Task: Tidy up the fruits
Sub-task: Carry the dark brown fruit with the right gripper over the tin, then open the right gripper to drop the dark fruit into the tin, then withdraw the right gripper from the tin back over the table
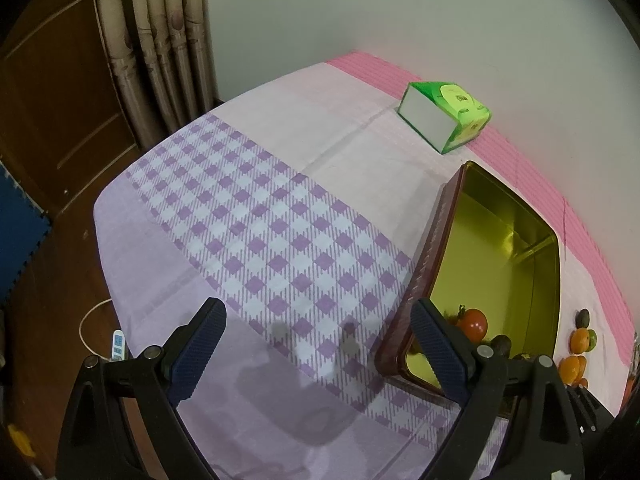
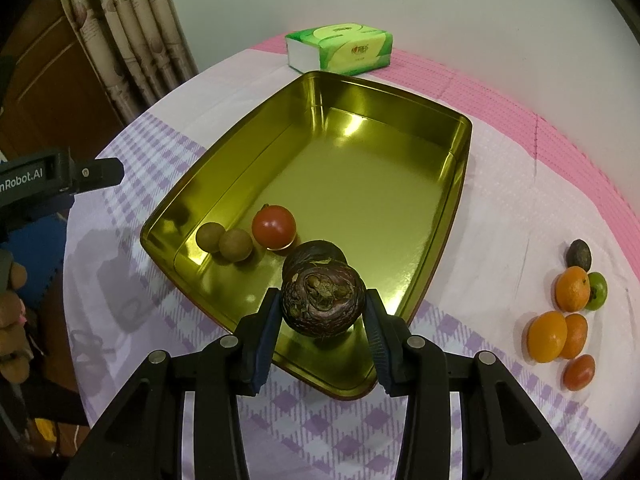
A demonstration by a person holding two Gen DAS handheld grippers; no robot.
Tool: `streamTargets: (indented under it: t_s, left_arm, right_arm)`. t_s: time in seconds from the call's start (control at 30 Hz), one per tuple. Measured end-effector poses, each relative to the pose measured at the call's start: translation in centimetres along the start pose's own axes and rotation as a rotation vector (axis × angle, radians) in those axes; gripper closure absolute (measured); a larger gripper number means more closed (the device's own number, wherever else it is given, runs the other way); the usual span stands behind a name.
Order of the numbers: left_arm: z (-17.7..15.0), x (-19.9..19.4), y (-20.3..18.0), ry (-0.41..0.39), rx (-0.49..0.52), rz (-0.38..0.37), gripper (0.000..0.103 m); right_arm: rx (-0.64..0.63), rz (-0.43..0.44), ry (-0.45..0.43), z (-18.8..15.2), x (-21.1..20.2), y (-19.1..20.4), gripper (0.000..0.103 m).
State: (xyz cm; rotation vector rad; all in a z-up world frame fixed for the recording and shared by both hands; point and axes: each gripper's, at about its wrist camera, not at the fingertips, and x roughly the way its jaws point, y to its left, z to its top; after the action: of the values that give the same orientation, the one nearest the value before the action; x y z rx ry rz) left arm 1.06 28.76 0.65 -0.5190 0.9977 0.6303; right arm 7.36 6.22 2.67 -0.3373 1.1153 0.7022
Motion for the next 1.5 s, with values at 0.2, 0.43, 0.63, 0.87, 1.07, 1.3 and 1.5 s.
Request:
streamTargets:
  t_s: [0.2,0.43,0.63,0.87,1.07,1.3,1.5]
  left_arm:
    - [0.0,0.1,0.0,0.003,0.003,0.003,0.011]
    - [0.0,0.2,0.0,0.006,0.005,0.004,0.011]
    - [0.0,0.2,0.0,0.005,0.005,0.003,0.011]
    - [-0.2,0.2,-0.1,0.005,0.017,0.011,0.011]
    - [-0.4,0.0,-0.7,-0.011,0.048,0.024,0.011]
    - [-1.6,-1.3,-4.5,-0.071,0.232,0.0,0.011]
    - [-3.7,-2.2,-9.4,-0.09,0.413,-0.08,0.011]
  right_arm:
    - [0.005,0.003,-0.004,0.1,-0.1,-0.1,0.06]
    - [0.021,0.01,-0.009,0.2,-0.6,-0.4,0.059]
    - [0.051,0.002,-0.071,-0.4,-2.7,-1.3,0.051]
    - [0.147,-0.091,-0.114,-3.2,-5.5,-6.3,0.039]
    - [0.342,-0.22,-0.067,-8.7,-6.1,-14.1,0.037]
    - [0.492,-0.332,-0.026,-15.1,-6.8,-20.2,0.036]
    - [0.581,-0.355,-0.047,-18.6,-7.6,-23.5,0.029]
